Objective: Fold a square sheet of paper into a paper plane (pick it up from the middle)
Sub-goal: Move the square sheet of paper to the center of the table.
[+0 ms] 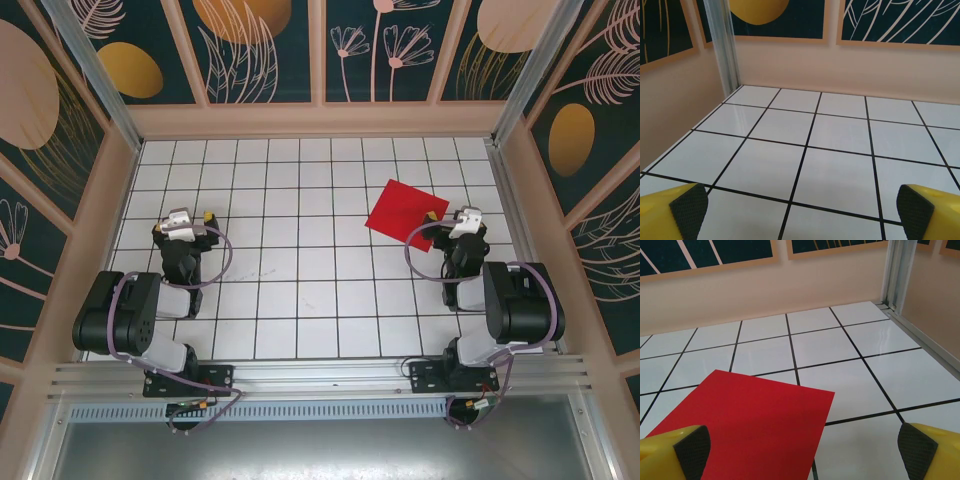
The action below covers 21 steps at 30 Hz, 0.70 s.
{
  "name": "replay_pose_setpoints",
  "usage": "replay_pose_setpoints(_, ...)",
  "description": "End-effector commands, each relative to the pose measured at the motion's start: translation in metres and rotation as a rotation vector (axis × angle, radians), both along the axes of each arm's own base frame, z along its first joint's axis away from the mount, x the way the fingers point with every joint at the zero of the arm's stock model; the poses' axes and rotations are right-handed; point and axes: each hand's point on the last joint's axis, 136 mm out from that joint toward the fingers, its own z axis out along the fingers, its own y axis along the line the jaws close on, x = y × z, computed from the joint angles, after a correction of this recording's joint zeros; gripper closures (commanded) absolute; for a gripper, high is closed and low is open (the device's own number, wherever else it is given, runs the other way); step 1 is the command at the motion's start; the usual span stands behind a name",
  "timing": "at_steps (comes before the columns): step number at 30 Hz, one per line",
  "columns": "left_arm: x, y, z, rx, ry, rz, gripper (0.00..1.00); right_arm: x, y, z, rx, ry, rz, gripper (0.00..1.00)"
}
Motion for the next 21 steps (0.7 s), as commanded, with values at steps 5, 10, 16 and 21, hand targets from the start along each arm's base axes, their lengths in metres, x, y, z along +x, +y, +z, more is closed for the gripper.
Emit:
replay_pose_setpoints(5,0.0010,0.0022,0.0066,-0.014,-0.032,0.002,0.01,-0.0009,-0.0012,0.0071,0.015,-0.038,-0.014,0.01)
replay_pose_setpoints(10,0.0013,0.0022,0.0073,-0.015,-0.034,0.002,0.01,-0.0011,-0.0013,0.0064,0.014,-0.036,-0.015,0.01)
replay_pose_setpoints(16,0.0020,0.0019,0.0073,-0.015,-0.033,0.001,0.01,-0.0006,-0.0013,0.0066,0.015,-0.036,-0.013,0.01)
replay_pose_setpoints(21,0.0024,0.0019,0.0070,-0.015,-0.031,0.000,0.01,-0.0007,-0.0012,0.0066,0.015,-0.036,-0.013,0.01)
